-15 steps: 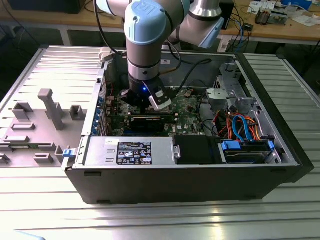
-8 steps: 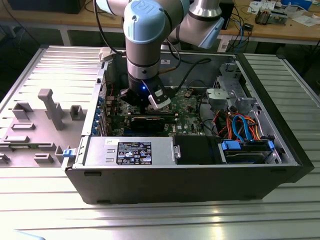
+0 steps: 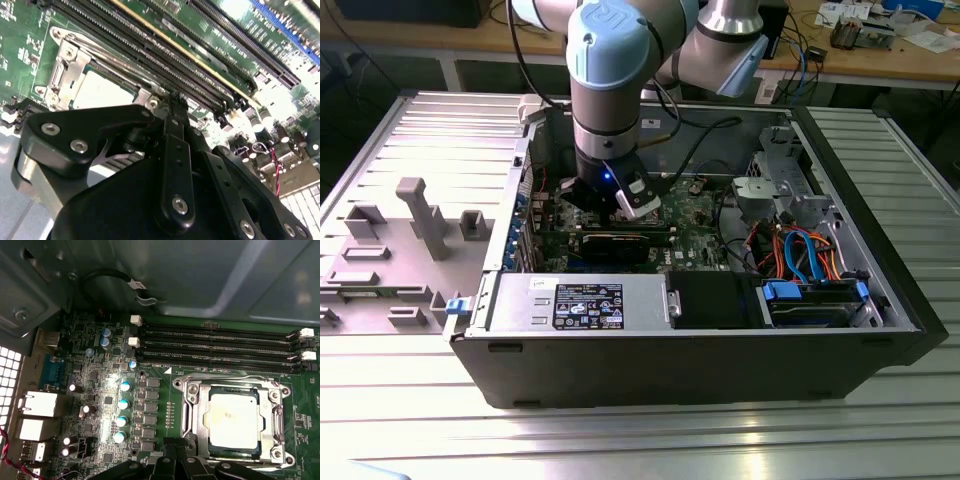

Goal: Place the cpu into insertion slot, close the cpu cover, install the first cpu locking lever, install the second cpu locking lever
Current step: 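Install the second cpu locking lever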

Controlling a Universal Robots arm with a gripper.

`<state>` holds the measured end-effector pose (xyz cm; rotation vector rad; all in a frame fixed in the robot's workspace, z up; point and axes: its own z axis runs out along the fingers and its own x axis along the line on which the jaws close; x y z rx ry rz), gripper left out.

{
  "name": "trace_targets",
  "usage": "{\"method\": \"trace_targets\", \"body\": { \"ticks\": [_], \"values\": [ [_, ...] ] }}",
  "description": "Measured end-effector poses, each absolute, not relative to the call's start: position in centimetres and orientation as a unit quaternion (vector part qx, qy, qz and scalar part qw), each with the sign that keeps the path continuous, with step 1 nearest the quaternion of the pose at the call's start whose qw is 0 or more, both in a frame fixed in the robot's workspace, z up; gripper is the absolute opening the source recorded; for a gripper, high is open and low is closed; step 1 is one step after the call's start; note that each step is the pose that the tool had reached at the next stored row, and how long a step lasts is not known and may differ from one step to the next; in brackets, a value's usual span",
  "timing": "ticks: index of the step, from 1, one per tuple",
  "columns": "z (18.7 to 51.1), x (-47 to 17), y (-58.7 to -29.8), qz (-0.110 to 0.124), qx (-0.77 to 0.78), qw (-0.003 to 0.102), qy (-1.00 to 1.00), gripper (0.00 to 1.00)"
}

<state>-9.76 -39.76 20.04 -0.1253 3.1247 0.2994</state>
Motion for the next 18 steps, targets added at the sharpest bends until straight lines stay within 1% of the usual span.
{"method": "trace_targets", "body": {
  "ticks": [2,5,18],
  "values": [
    [20.3,-9.8,-39.8,0.095,-0.04,0.0,0.995,0.11],
    [21.7,-9.8,-39.8,0.095,-0.04,0.0,0.995,0.11],
    [22.0,-9.8,-39.8,0.095,-0.04,0.0,0.995,0.11]
  ]
}}
